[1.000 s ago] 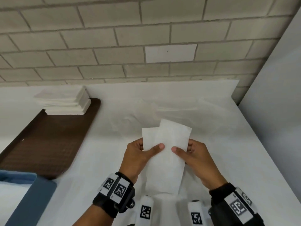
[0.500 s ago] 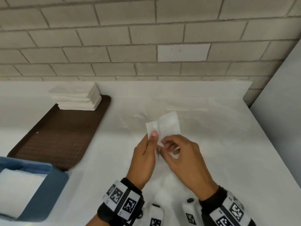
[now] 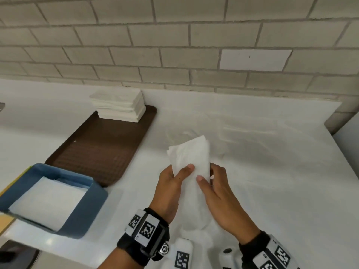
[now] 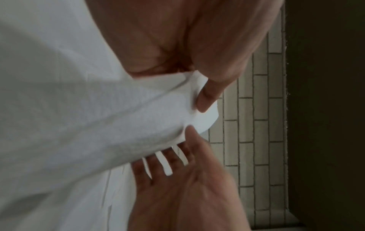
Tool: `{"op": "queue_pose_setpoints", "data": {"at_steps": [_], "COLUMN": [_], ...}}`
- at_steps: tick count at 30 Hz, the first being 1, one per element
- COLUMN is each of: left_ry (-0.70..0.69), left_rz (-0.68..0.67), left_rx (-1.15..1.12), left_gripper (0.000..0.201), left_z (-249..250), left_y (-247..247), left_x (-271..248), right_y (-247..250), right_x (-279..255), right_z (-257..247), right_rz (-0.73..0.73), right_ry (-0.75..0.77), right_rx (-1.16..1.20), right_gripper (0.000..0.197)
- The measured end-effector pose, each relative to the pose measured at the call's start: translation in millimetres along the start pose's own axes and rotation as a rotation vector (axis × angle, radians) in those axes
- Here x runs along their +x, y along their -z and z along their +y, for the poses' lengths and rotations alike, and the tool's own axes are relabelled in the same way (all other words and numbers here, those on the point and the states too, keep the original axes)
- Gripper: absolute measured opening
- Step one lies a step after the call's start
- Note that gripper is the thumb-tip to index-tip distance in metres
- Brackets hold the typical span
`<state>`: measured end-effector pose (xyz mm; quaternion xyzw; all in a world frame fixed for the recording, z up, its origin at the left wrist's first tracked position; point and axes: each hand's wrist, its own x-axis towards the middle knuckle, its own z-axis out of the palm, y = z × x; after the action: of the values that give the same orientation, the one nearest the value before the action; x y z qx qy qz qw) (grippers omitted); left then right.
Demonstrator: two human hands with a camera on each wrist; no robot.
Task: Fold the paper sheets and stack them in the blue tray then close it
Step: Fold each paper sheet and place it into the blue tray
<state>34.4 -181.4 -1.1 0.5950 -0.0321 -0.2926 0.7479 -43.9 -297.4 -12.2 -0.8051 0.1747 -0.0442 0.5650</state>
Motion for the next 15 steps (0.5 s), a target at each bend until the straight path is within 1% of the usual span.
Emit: {"op": "queue_pose_setpoints", "data": {"at_steps": [1,3,5,7,8,9,10,12,13,15], "left_ry": [-0.012,-0.035,-0.064,-0.075,-0.079,-0.083,-0.083,-0.071,-0.063,-0.045], "left_rz": [0.010,0.042,0.076,0.099,0.110,0.119,0.126,0.128,0.122,0.093], "left_rx": [0.008,0.010,-0.012,-0.067,-0.092,-0.109,-0.127,-0.170,-0.193,-0.242], "left_gripper": [0.025,0.021,0.020,0.021,0.021,0.021,0.022,0.026,0.027,0.029], "left_z": [0.3,1.3,2.6,4.2,4.7,4.8,4.7,3.1,2.3,0.9], "left_y": [-0.5,-0.2,1.6,3.9,5.4,6.8,8.0,9.3,9.3,7.9], "left_x": [-0.5,-1.4,-2.4,-3.4,-3.8,-4.2,-4.4,-5.2,-5.6,-7.2], "right_y": [-6.1,-14.9,-19.3,-21.1,-21.4,-21.3,-20.9,-19.0,-17.6,-14.7], "right_x": [-0.8,-0.2,0.2,-0.2,-0.9,-2.0,-3.2,-5.1,-5.3,-6.1], "right_z": [-1.1,-2.7,-3.8,-4.1,-4.5,-5.7,-6.4,-4.9,-3.2,0.8], "right_rz": [0.001,0.084,0.136,0.148,0.138,0.120,0.102,0.088,0.087,0.100], "right_ry": [0.007,0.051,0.070,0.064,0.056,0.039,0.026,0.016,0.022,0.052], "right_rx": [0.000,-0.060,-0.142,-0.170,-0.159,-0.134,-0.093,0.001,0.034,0.049], "right_gripper": [0.029,0.032,0.036,0.042,0.042,0.039,0.031,0.009,0.005,0.009]}}
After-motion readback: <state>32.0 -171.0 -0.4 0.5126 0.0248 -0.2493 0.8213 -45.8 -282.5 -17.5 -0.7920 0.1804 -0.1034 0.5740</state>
